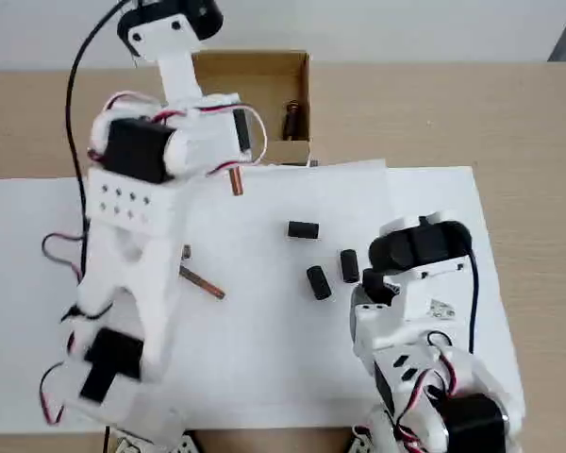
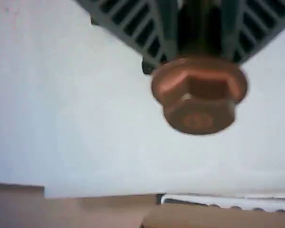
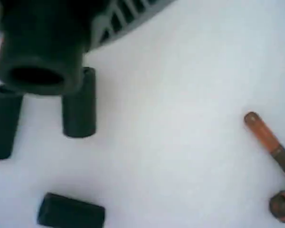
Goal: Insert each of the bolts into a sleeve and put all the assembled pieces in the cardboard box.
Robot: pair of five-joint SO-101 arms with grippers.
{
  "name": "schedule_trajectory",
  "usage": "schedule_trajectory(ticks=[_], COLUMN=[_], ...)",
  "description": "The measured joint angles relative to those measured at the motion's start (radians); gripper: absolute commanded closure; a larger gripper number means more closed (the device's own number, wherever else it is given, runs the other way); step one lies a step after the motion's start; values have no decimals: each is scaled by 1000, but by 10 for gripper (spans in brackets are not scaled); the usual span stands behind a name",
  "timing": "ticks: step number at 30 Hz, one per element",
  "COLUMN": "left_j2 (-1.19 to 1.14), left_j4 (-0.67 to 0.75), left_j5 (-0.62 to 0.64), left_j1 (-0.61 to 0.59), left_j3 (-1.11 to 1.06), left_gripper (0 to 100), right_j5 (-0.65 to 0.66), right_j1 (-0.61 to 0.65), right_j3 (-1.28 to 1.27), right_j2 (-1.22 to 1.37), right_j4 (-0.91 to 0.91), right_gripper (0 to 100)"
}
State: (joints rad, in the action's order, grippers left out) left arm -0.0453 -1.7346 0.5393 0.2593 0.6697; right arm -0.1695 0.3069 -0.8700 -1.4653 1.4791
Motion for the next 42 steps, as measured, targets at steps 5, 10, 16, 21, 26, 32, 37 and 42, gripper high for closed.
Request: schedule_trajectory(ticks=[5, 10, 16, 21, 26, 32, 37, 42], left_j2=[137, 287, 531, 758, 936, 1112, 1264, 1441], left_j4=[0, 68, 265, 479, 628, 730, 835, 942], left_j5=[-25, -54, -81, -91, -91, -78, 12, 68], left_j1=[8, 8, 8, 8, 8, 8, 8, 8], left_j3=[-198, -419, -755, -1056, -1298, -1476, -1619, -1783], left_gripper=[995, 995, 995, 995, 995, 995, 995, 995], right_j5=[0, 14, 51, 51, 51, 51, 51, 51], right_j1=[18, 18, 20, 86, 161, 227, 292, 364], right_j3=[-86, -176, -276, -333, -396, -436, -477, -489], right_j2=[3, 3, 5, 5, 5, 5, 5, 5], right_j4=[-57, -181, -316, -404, -497, -632, -733, -813], right_gripper=[995, 995, 995, 995, 995, 995, 995, 995])
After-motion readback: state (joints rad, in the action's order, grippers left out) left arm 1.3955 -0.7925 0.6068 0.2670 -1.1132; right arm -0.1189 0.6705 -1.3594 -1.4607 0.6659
